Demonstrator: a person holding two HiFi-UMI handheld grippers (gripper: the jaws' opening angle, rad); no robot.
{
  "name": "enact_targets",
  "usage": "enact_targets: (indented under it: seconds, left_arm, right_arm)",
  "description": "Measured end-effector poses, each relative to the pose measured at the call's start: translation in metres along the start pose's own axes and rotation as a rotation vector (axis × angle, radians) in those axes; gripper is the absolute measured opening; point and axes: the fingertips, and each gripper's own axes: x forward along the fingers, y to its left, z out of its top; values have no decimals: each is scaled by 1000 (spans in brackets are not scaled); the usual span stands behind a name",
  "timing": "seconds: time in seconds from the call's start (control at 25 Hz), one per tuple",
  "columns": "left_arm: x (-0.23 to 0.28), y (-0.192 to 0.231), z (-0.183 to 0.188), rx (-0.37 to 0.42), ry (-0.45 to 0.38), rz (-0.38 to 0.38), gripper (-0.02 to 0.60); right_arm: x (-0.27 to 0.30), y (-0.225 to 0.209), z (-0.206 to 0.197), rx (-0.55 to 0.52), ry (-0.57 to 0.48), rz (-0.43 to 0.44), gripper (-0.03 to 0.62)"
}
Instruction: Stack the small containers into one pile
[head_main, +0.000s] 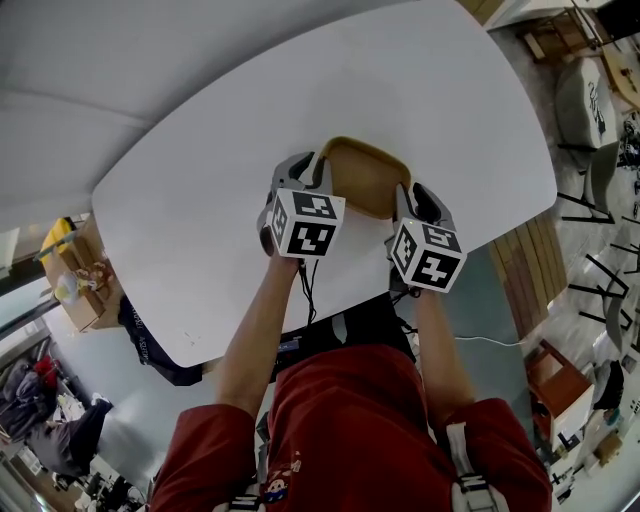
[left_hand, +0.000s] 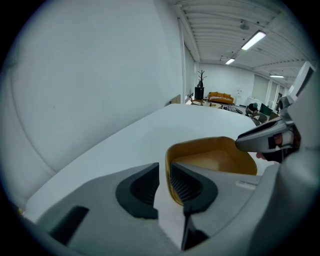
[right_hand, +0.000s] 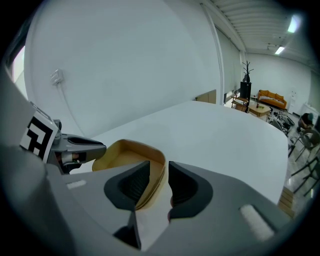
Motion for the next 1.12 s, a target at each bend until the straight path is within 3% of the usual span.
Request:
enact_targets:
  seconds: [0.56,1.12]
  left_arm:
    - [-44,22,17,-116,-139,151,60]
    - [-144,35,-7,-210,-349,307,44]
  right_arm:
    - [-8,20,53,-63,-163,171,121]
    - [-48,88,54,-164,-272,348,121]
